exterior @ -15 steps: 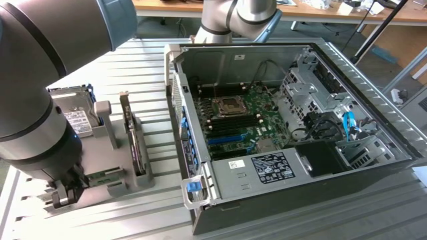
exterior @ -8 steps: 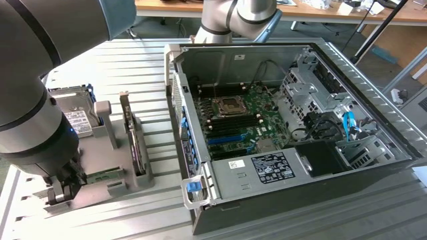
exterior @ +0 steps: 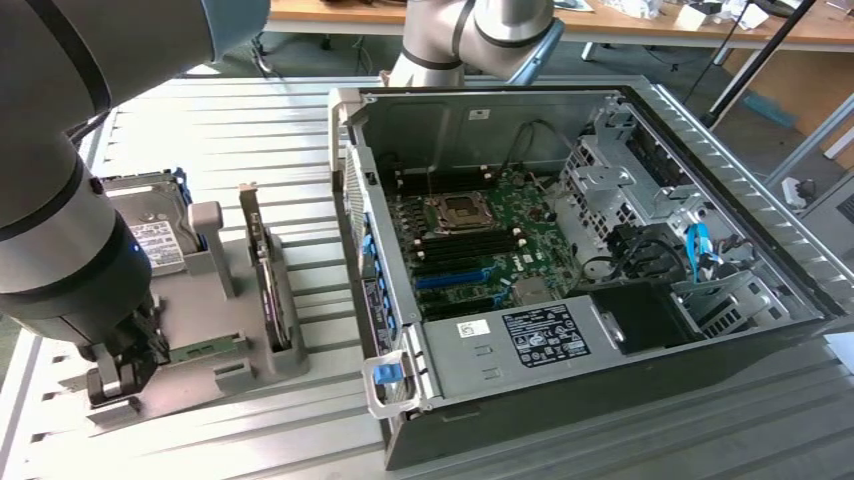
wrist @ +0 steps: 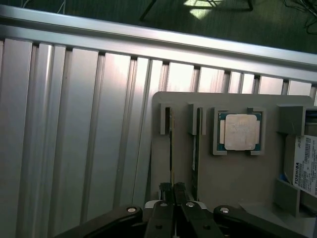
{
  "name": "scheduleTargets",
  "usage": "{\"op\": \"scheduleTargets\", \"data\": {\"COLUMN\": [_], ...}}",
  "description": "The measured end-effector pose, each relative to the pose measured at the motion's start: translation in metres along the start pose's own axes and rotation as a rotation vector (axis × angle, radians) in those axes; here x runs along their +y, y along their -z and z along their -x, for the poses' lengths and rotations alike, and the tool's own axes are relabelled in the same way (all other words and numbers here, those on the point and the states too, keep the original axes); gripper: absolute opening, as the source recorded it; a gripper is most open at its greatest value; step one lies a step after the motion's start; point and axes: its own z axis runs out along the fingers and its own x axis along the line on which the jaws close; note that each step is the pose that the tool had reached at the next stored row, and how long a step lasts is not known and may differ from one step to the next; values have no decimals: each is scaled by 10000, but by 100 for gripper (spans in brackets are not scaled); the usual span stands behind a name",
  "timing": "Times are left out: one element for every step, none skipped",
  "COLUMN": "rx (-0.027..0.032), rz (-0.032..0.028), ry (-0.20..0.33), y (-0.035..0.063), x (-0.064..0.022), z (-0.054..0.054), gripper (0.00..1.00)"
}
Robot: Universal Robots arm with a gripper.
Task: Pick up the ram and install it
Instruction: 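Pick up the ram and move it above insertion slot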
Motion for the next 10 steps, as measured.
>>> {"op": "scheduleTargets", "data": {"rx": [0, 0, -1, 0, 0, -1, 0, 0, 0, 0], "rz": [0, 1, -1, 0, 0, -1, 0, 0, 0, 0], "ry": [0, 0, 0, 0, 0, 0, 1, 0, 0, 0], "y": [17, 37, 50, 67, 83, 100, 117, 134, 152, 168], "x": [0, -1, -1, -2, -2, -3, -4, -4, -4, -5], "z": [1, 2, 2, 3, 4, 5, 6, 7, 8, 8], "gripper": [12, 12, 12, 12, 12, 12, 12, 12, 12, 12]}}
